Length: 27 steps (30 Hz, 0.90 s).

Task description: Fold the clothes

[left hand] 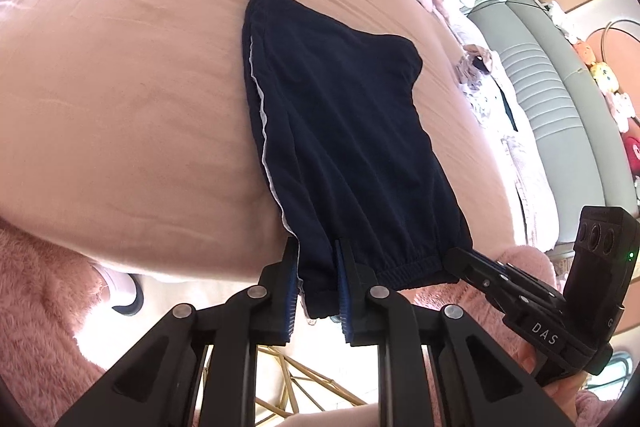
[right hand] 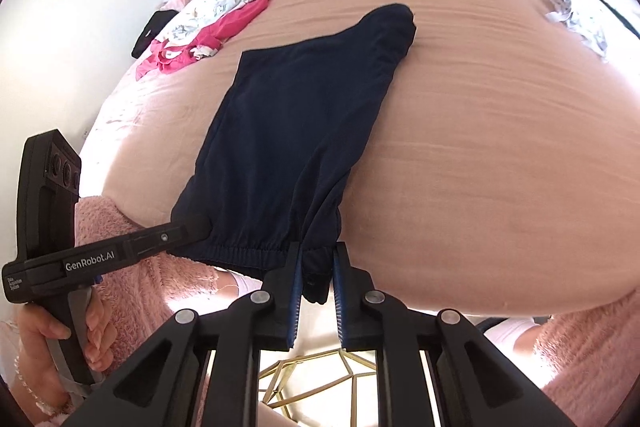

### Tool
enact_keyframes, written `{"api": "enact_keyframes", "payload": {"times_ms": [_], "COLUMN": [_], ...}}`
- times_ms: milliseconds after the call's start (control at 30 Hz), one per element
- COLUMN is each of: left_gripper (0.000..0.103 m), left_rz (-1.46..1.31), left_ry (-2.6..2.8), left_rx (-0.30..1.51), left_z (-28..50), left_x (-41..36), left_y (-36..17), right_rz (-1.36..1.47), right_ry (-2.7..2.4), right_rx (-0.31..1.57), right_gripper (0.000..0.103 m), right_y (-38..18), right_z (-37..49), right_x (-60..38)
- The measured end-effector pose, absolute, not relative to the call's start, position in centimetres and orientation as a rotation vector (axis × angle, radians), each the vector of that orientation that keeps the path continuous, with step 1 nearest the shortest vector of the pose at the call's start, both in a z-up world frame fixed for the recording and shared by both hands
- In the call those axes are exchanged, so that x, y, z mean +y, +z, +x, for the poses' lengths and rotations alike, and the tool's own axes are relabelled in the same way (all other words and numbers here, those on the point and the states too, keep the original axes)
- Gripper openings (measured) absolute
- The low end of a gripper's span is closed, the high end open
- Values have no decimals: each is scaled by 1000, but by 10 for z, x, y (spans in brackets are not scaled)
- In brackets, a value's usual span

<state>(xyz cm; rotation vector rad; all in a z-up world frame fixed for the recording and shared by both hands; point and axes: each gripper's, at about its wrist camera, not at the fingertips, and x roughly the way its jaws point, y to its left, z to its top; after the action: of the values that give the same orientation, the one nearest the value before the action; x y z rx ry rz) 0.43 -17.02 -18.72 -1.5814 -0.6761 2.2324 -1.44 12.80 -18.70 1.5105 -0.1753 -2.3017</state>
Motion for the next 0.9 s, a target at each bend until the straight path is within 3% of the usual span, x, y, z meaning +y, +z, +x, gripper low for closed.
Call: {"api": "enact_keyframes", "payload": {"times_ms": [500, 900], "left_gripper": [14, 14], "left_rz": [-1500, -1450], "left_ry": [2257, 2228], "left_rx": [-585, -681], "left_z": [25, 9], "left_x": [-165, -177], "left_y": [-162, -149], "right_rz": [1508, 1417], "right_ry": [-2365, -2400], "right_rx": [-113, -72], "right_gripper": [12, 12], "right_y": [-168, -139], "right_z": [-3, -19], "right_x": [127, 119]}}
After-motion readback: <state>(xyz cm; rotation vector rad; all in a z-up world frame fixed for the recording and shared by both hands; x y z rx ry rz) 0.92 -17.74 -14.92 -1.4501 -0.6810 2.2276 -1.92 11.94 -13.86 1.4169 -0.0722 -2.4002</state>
